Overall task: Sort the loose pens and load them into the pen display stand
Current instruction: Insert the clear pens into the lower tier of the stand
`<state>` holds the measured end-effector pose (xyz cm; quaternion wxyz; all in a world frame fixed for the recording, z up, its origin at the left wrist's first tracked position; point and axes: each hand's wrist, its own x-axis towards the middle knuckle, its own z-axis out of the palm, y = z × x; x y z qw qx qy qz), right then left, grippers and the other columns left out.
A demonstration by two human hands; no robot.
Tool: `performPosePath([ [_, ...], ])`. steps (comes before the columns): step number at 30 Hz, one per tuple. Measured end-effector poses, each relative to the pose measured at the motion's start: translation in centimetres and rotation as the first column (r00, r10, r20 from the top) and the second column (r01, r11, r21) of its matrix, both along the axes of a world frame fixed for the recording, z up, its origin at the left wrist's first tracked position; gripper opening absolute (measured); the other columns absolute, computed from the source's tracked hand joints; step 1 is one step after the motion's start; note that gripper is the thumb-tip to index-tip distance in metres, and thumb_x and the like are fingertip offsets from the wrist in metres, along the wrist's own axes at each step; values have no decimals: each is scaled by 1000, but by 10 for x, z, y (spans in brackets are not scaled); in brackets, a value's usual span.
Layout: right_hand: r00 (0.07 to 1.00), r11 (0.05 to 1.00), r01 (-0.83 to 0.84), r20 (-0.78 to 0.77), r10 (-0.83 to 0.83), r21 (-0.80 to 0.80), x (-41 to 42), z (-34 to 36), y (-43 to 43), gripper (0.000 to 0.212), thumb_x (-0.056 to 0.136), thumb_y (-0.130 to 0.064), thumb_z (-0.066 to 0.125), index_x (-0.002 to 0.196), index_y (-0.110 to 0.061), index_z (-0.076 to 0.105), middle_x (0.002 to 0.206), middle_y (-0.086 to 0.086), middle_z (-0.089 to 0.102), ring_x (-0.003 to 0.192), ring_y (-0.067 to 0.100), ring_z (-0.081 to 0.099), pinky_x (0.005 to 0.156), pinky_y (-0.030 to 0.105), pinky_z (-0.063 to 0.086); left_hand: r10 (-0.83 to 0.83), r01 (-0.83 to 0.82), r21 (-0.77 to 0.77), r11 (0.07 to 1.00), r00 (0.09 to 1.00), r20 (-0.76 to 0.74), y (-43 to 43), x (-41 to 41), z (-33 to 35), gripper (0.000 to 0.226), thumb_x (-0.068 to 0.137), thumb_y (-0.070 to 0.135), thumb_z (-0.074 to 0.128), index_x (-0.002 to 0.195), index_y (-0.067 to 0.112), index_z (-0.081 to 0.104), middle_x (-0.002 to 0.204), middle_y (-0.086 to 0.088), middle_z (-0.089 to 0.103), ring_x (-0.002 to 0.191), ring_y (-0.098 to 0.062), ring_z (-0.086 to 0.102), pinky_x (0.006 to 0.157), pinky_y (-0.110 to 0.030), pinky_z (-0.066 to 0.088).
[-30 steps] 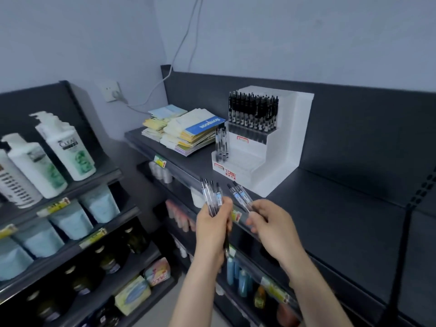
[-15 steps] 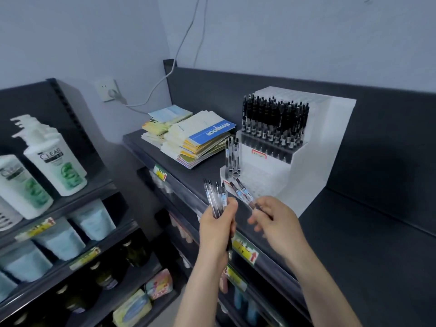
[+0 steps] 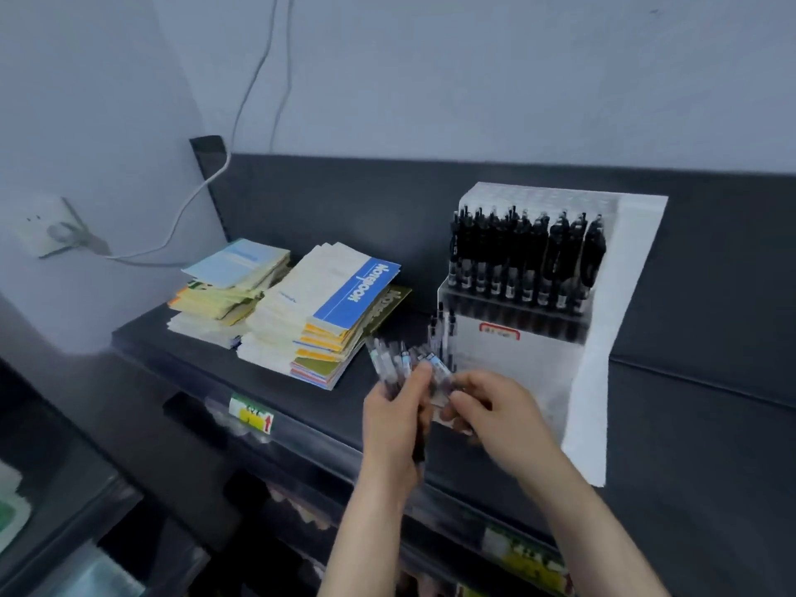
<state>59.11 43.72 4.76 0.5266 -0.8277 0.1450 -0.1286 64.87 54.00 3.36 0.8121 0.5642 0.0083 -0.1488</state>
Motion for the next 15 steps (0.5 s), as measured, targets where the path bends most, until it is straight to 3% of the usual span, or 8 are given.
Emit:
performPosePath([
  [2,994,996,89,59,-88,-18,9,5,2,24,92,-13,57,78,-32,65,73,-13,67,68,-1,60,65,19,46,-52,52,13,999,997,56,5,17,4,28,88,22,68,67,14,51,50,0,43,44,-13,34,43,-24,27],
  [5,958,963,267,121,-261,-38,20,8,3,14,90,-17,61,91,-25,73,89,-13,67,79,0,57,74,23,46,-81,75,63,995,992,97,14,39,10,25,88,24,69,69,15,55,51,2,46,45,-10,37,43,-21,31],
  [8,891,909,416,198,-408,-3,23,8,4,15,86,-17,66,96,-26,73,94,-11,67,76,2,55,75,25,45,-134,115,135,984,980,144,21,57,14,25,88,25,68,69,16,55,51,4,46,45,-9,38,43,-19,33],
  [12,794,830,548,248,-555,103,30,9,14,19,84,-13,69,89,-31,71,71,-13,64,66,2,55,67,13,43,-209,165,207,964,955,212,29,72,16,23,87,27,69,69,22,57,51,10,51,48,-7,44,51,-21,38],
  [15,728,774,625,280,-625,102,38,11,24,12,81,-9,70,80,-20,67,62,-10,62,61,4,57,61,12,44,-223,180,202,963,951,214,33,82,13,21,87,27,69,70,22,58,54,9,51,51,-8,44,53,-23,38],
])
